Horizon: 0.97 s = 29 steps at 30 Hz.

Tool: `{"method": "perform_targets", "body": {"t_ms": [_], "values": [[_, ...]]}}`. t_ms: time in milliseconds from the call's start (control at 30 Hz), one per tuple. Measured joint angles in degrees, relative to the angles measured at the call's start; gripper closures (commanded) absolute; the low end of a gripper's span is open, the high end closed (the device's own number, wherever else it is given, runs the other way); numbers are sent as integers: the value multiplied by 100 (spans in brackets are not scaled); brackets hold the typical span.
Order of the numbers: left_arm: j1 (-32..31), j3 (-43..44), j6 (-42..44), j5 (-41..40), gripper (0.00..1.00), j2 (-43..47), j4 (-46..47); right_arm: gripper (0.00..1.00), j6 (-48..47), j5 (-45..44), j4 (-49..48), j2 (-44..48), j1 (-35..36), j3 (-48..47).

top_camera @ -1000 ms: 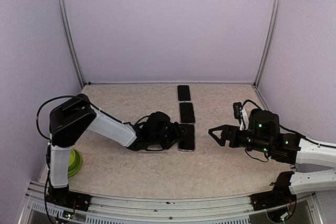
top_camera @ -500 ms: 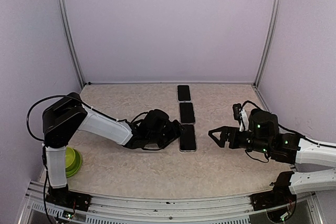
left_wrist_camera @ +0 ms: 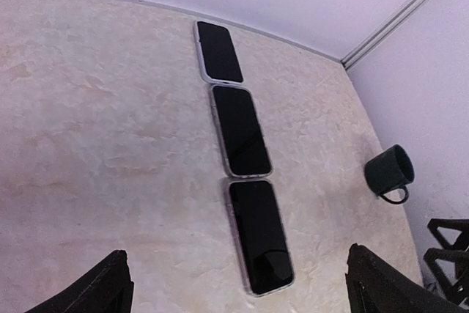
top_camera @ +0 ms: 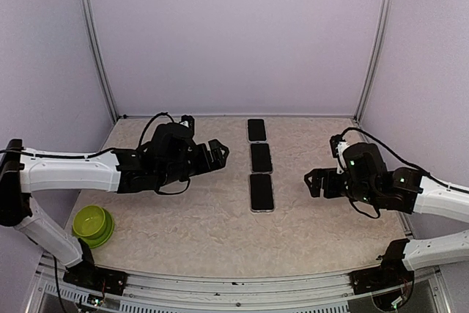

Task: Put the phone into the phone case
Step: Reset both arms

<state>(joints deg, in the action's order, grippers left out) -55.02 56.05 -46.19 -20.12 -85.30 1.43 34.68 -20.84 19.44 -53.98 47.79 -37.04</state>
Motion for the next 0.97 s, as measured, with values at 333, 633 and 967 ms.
{"method": "perform_targets", "body": {"t_ms": [333, 633, 967], "values": [[-39, -1132, 1095, -1233, 1, 2385, -1342, 0, -297, -645, 632, 501, -4, -389], [245, -1416, 1456, -1740, 1, 4503, -1897, 0, -686, -1012, 719, 876, -9, -780], [339, -1425, 1545, -1845, 1, 4712, -2490, 0, -765, -1095, 785, 678, -9, -870]]}}
